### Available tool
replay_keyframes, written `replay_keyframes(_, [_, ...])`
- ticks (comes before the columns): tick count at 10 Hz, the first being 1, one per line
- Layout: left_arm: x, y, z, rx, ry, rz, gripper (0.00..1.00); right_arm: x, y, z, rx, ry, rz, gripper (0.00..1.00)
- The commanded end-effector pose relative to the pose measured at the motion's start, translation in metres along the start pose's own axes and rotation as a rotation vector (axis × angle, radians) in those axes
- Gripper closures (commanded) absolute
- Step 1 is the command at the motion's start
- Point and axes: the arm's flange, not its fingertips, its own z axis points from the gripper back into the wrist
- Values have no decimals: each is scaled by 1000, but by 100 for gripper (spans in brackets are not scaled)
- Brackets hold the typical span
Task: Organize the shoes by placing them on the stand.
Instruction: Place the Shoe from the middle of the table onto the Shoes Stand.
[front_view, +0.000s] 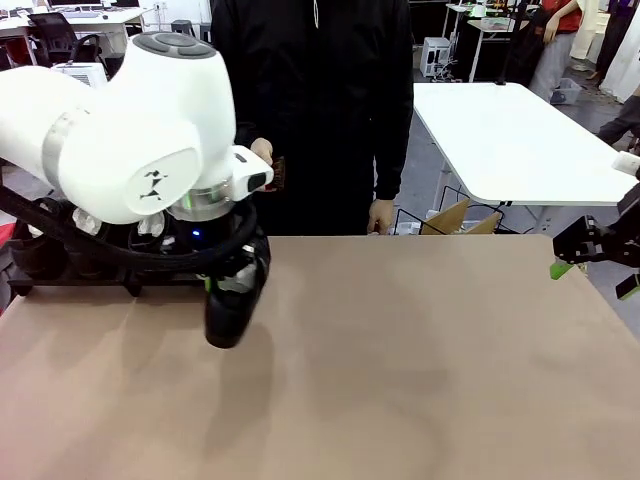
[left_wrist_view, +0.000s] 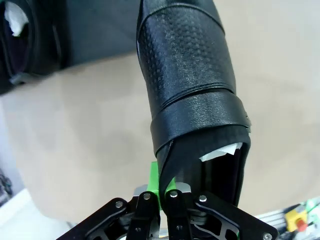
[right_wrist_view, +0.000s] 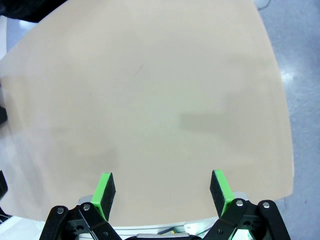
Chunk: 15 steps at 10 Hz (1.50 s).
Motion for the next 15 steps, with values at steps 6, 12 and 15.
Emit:
replay_keyframes(6, [49, 58, 7, 47, -269, 4, 100, 1, -1, 1, 1, -2, 10, 0])
replay_keyframes(12, [88, 74, -44, 21, -370, 197, 100, 1, -1, 1, 1, -2, 10, 0])
replay_keyframes(15, [93, 75, -59, 0, -385, 230, 100, 1, -1, 1, 1, -2, 10, 0])
